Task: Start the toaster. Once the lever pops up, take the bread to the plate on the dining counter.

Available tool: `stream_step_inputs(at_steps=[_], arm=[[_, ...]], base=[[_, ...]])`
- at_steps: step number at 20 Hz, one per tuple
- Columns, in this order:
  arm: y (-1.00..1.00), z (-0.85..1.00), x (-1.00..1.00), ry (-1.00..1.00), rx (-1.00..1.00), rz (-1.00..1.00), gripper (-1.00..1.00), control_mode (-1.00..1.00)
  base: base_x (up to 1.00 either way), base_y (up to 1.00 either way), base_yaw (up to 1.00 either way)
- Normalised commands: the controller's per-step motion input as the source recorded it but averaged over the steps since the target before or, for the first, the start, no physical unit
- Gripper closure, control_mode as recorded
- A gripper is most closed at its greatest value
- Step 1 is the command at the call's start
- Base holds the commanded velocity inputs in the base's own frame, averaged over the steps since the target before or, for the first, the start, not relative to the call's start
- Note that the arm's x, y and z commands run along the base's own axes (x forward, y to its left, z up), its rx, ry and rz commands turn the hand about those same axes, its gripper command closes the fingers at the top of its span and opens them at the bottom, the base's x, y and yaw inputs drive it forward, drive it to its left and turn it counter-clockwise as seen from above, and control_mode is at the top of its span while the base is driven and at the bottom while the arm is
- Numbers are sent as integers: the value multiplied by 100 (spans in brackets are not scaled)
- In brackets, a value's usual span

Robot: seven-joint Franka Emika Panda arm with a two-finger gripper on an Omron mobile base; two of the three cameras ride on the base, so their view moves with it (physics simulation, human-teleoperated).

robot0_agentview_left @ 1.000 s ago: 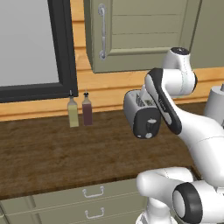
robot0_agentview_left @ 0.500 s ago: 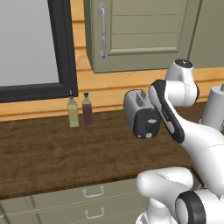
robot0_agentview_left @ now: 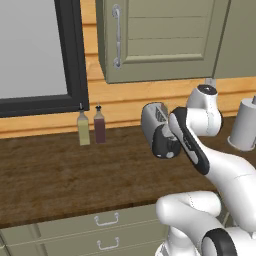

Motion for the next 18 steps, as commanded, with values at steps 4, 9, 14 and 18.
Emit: stream_step_inputs(at_steps=[4,9,14,18], arm=[[0,-48,12,0,0,4,-100,-100],[4,-31,28,0,0,2,-100,-100],[0,-6,41,0,0,0,-100,-100],[2,0,37,0,0,0,-100,-100]], base=[[0,0,0],[0,0,0],[0,0,0],[0,0,0]])
